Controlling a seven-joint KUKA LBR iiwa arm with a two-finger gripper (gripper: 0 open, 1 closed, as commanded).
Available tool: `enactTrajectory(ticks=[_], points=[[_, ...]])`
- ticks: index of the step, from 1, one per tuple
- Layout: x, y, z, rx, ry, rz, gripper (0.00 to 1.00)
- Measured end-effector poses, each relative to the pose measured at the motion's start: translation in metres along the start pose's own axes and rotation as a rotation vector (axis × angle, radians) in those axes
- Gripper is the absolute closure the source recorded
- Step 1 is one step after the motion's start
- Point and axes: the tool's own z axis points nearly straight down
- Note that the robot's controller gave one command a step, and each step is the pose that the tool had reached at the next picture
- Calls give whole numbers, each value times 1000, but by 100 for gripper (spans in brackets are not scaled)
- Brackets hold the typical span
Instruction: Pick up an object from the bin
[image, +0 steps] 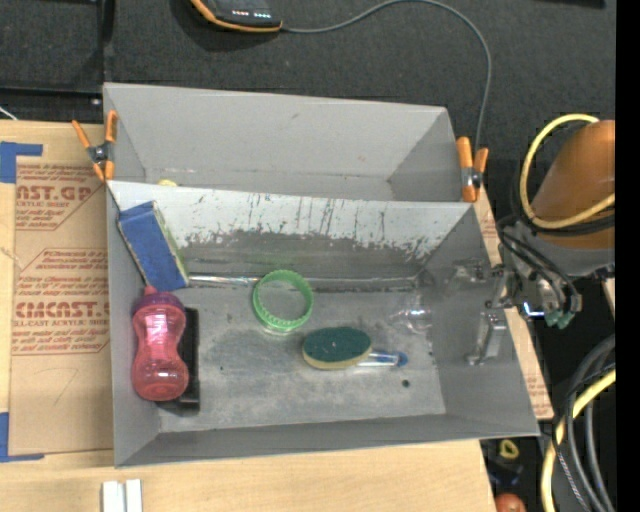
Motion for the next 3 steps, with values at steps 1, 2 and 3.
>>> enactTrajectory(ticks=[1,2,3], points=[[-2,1,-4,2,-8,-2,0],[0,107,140,-1,-3,-136,0],[-1,111,88,8,-20,-99,0]])
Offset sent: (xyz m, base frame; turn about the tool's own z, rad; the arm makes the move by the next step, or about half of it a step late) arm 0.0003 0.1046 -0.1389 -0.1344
